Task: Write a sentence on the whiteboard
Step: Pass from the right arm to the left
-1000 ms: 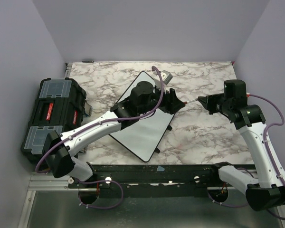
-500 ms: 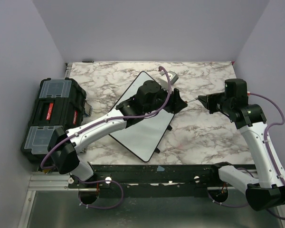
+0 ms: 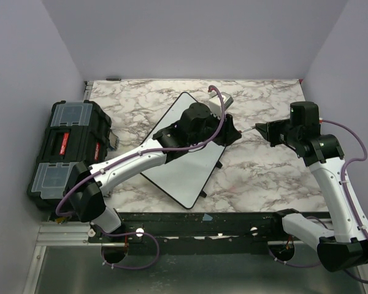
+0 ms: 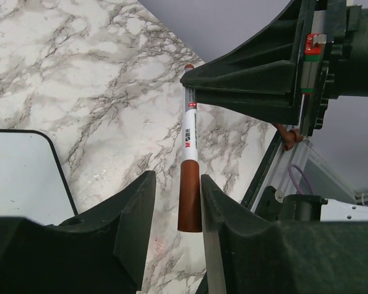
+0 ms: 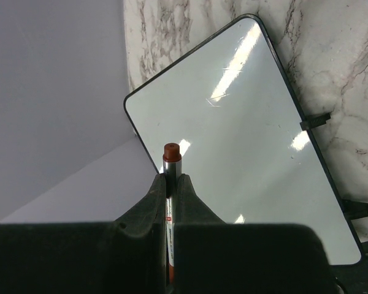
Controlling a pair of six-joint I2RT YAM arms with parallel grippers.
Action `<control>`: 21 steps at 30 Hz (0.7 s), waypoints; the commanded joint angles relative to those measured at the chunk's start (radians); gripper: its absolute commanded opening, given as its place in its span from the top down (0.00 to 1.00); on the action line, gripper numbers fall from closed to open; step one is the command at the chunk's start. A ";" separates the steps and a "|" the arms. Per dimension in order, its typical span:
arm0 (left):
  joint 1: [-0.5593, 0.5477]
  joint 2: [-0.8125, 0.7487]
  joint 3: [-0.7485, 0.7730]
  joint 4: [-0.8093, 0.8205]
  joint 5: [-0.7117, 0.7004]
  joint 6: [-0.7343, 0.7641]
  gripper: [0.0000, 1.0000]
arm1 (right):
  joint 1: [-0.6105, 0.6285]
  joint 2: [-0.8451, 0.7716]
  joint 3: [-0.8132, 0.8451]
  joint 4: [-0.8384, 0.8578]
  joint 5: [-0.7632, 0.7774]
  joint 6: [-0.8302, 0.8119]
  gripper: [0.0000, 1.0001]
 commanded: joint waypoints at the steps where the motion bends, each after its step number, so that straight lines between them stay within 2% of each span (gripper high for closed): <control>1: -0.011 0.015 0.033 -0.021 -0.030 0.008 0.61 | -0.003 -0.001 0.013 -0.023 -0.031 -0.010 0.99; 17: -0.014 0.001 0.051 -0.022 -0.032 0.005 0.62 | -0.003 -0.006 -0.004 -0.019 -0.029 -0.010 0.99; 21: -0.014 0.001 0.053 -0.025 -0.033 0.010 0.65 | -0.003 -0.003 0.002 -0.018 -0.034 -0.010 0.99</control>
